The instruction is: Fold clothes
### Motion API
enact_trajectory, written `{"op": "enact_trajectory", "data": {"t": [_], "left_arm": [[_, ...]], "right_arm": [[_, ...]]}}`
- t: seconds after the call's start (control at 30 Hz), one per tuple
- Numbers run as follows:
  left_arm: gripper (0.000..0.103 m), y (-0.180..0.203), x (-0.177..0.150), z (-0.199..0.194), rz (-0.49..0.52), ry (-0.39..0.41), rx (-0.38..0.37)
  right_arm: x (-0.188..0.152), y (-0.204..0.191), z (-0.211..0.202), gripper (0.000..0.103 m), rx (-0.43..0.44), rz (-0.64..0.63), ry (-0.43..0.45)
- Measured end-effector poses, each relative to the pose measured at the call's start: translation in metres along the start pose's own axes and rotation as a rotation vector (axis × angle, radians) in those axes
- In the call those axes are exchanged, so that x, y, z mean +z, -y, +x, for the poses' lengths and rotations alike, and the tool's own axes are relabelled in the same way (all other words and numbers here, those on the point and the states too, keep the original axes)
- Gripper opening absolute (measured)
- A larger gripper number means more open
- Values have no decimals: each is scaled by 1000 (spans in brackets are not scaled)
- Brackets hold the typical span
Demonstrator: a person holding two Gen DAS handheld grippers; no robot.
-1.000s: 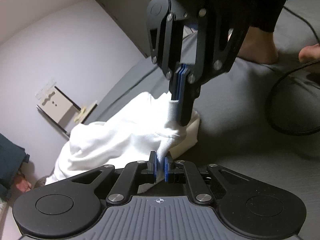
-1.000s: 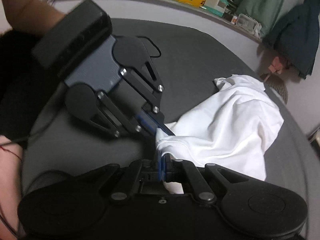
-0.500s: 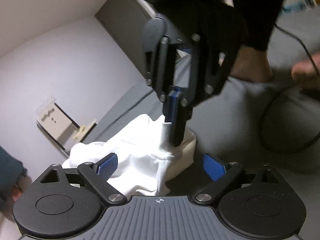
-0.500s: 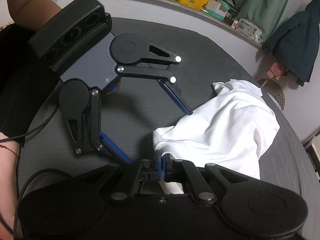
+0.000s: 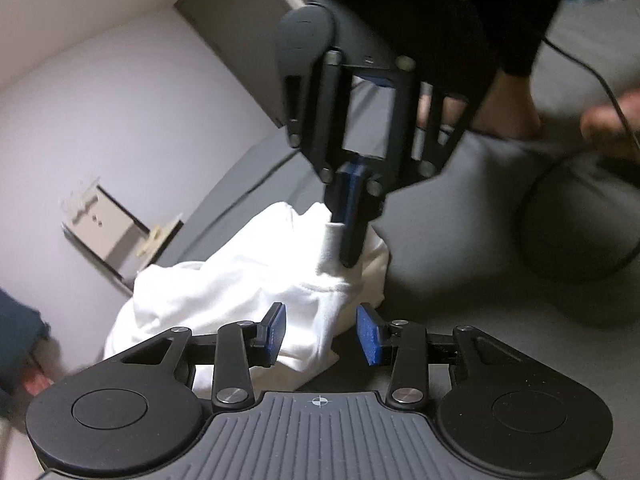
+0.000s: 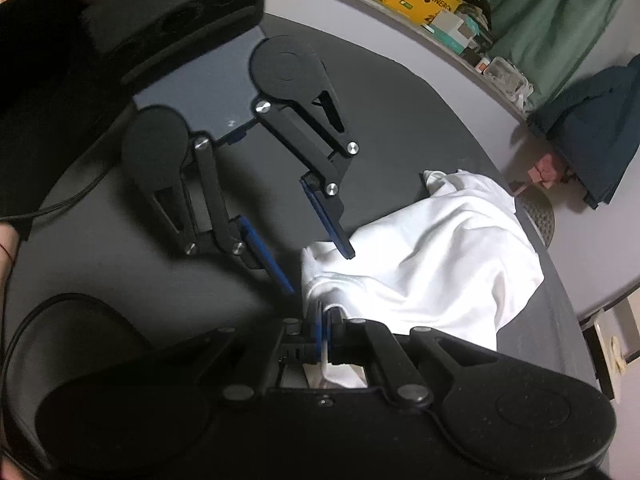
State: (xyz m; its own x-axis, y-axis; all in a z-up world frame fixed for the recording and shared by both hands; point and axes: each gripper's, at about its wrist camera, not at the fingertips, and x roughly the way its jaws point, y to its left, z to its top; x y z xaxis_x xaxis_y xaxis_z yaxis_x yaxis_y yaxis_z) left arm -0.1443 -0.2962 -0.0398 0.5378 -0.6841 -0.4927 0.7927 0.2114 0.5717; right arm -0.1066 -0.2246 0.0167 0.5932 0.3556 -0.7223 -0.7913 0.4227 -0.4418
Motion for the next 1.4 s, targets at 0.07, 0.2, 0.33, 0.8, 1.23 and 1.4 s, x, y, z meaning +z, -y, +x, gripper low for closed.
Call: {"op": "enact_trajectory", "data": {"t": [0.07,0.2,0.33,0.8,1.23,1.4], "left_arm": [[34,-4,-1,0,-36,0,-20],[34,-18,-4,-2,-97,2,-97],[34,-23,-10,0,-100,-16,-82],[34,-40,-14,6,-140,-18,-94],[13,-25,-12,12,-25,-19,-36],[13,-16,-10,12,35,-10,2]], "right_arm": [[0,-4,0,3,-6,-30,3],[1,-11,6,3,-46,-110,-11],[-1,-16,7,3,-47,-136,-12],[2,-23,3,3,-38,-168,8],[5,-18,-1,3,-23,-136,43],[8,-14,-3,3,-17,-104,72]]}}
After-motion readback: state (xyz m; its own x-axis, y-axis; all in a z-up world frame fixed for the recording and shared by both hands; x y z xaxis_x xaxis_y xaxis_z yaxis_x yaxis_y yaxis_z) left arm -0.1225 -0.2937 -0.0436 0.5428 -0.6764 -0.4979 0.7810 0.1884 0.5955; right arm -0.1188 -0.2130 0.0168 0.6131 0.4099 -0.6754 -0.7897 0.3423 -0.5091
